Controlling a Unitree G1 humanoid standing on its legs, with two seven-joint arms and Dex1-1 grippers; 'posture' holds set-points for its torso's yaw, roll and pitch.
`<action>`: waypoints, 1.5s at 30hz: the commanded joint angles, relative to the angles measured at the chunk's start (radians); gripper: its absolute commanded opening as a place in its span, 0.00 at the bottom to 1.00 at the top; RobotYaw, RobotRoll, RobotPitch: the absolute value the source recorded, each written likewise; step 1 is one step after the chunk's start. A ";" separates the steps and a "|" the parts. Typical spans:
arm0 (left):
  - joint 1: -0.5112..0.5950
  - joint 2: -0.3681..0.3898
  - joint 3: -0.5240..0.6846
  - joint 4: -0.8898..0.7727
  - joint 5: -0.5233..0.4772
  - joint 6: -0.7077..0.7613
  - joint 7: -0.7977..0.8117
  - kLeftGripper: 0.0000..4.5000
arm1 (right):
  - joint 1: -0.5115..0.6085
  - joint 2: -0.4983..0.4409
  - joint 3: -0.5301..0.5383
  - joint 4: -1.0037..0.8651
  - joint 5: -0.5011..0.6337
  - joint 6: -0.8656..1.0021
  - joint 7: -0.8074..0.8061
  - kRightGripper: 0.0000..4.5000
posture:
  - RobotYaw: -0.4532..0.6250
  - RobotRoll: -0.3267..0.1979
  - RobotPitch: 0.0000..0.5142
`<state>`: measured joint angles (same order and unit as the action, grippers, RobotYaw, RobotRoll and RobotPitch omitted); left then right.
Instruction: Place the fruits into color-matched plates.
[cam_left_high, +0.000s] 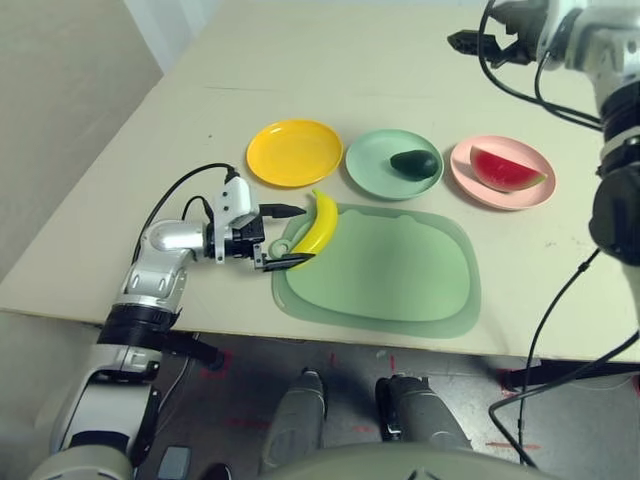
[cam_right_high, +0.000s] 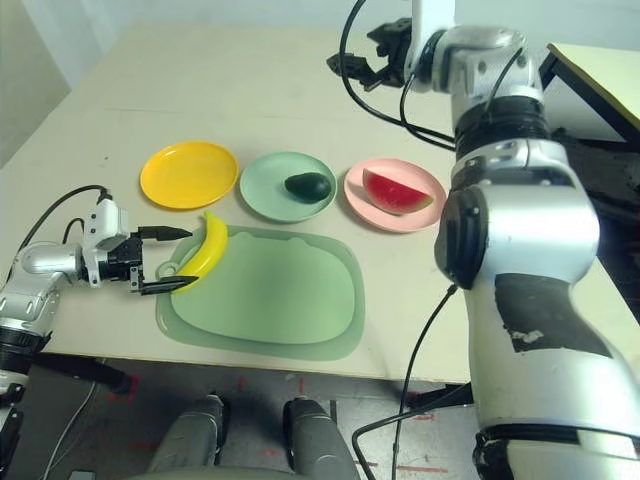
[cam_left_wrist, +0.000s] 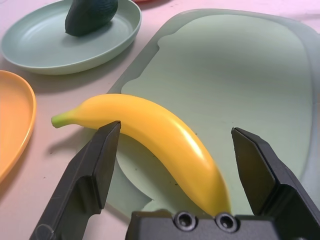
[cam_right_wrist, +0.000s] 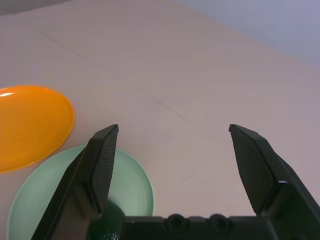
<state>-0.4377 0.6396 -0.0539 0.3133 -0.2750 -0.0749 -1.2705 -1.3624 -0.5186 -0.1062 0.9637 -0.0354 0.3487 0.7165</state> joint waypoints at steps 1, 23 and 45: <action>0.019 0.000 0.001 -0.016 -0.002 0.012 0.005 1.00 | 0.136 0.023 -0.027 -0.221 0.047 0.096 -0.072 0.99 | 0.43 0.62 0.23; 0.047 0.003 0.018 -0.056 -0.019 0.042 0.042 1.00 | 0.964 0.001 -0.301 -1.207 0.433 0.255 -0.076 0.99 | 0.45 0.62 0.28; 0.046 0.014 0.012 -0.066 -0.022 0.062 0.021 1.00 | 1.309 -0.290 -0.125 -0.879 0.660 -0.337 0.898 0.99 | 0.43 0.62 0.28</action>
<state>-0.3927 0.6489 -0.0401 0.2459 -0.2974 -0.0141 -1.2407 -0.0597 -0.7861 -0.2732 0.0800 0.6017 0.0516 1.5811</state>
